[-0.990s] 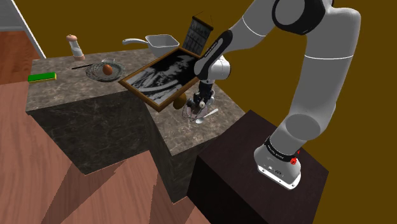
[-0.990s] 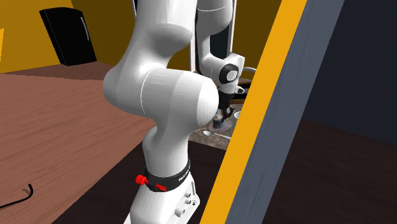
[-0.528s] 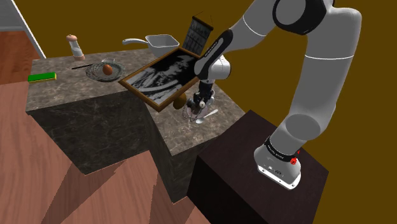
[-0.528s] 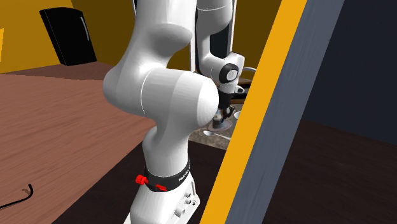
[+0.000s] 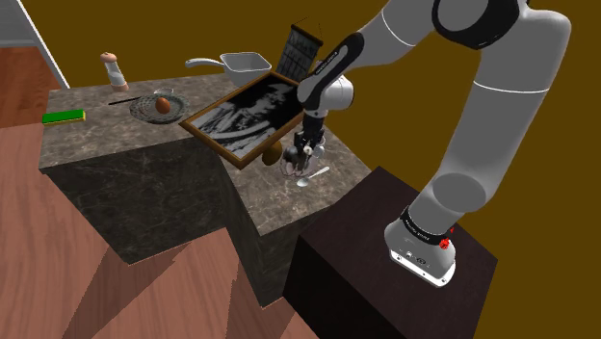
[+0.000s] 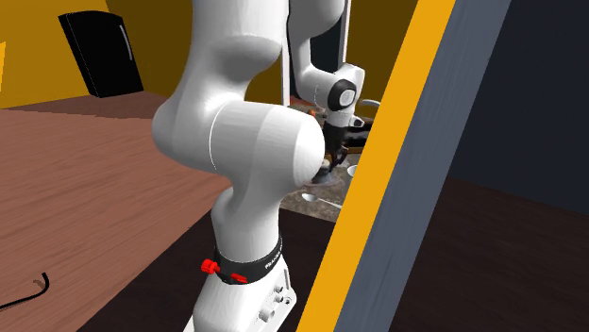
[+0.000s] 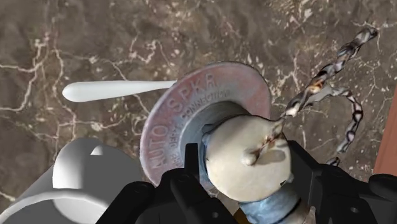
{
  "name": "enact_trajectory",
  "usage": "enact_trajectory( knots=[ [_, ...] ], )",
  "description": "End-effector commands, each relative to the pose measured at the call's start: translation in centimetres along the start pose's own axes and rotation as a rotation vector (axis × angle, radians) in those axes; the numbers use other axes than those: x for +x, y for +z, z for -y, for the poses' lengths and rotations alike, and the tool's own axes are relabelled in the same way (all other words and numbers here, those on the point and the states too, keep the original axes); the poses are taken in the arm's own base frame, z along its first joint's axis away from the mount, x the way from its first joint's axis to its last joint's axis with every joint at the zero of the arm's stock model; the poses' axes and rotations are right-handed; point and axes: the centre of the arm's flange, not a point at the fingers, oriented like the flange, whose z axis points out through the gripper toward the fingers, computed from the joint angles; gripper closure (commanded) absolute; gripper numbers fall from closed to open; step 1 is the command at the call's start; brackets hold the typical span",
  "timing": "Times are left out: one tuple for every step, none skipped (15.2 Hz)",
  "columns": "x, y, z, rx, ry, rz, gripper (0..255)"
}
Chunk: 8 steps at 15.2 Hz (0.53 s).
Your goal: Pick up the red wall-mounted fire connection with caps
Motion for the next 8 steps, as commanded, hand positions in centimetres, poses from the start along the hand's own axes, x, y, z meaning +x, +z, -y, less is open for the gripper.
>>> enact_trajectory(
  knots=[
    [-0.1,-1.1,0.2,0.000,0.000,0.000,255],
    [-0.2,-1.6,0.3,0.000,0.000,0.000,255],
    [-0.2,-2.1,0.4,0.000,0.000,0.000,255],
    [-0.3,-2.6,0.5,0.000,0.000,0.000,255],
    [-0.4,-3.1,0.6,0.000,0.000,0.000,255],
    [-0.4,-3.6,0.7,0.000,0.000,0.000,255],
    [-0.4,-3.7,0.7,0.000,0.000,0.000,255],
    [-0.4,-3.7,0.7,0.000,0.000,0.000,255]
  ],
)
